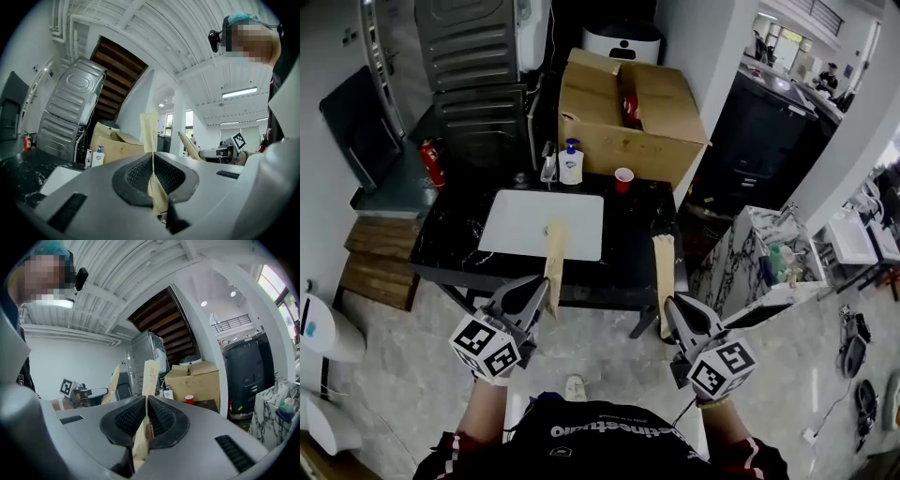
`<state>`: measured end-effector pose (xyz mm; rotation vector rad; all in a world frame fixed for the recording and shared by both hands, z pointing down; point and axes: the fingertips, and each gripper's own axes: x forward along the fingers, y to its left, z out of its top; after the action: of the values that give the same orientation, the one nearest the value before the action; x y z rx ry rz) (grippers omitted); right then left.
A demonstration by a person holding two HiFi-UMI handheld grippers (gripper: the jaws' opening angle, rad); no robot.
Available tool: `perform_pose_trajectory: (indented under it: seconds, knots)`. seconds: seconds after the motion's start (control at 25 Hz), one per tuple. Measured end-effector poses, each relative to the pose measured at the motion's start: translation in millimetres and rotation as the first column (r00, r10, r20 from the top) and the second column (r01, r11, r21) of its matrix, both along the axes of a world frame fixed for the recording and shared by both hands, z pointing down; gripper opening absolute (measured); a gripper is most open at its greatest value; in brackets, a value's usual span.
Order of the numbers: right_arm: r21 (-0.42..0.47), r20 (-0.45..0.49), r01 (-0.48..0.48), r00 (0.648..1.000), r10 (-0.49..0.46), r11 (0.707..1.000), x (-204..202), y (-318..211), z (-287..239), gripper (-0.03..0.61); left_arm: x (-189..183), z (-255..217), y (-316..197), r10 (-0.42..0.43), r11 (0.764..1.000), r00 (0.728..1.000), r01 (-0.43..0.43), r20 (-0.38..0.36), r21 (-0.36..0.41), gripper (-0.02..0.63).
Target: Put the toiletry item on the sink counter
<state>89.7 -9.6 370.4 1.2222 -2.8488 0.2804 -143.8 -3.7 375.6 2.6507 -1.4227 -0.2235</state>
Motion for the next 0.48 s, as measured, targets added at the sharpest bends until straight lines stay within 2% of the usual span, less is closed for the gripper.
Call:
perform_pose_trajectory:
  seconds: [0.24,0.48]
  knots:
    - [-0.041,-0.007,-0.06,0.998,0.06,0.997,-18.0,-56.5,13.0,0.052,-19.0,10.1,-67.5,0.064,0.998,0.998,-0.064,-0.002,-0.006,0.021]
    - [-0.094,-0.054,-0.098,0.994,0.094,0.991,-15.4,-97.6,30.7,0.052,-11.0,33.9,-121.2,0.104,0.992,0.994,-0.106,-0.037,-0.064,0.021]
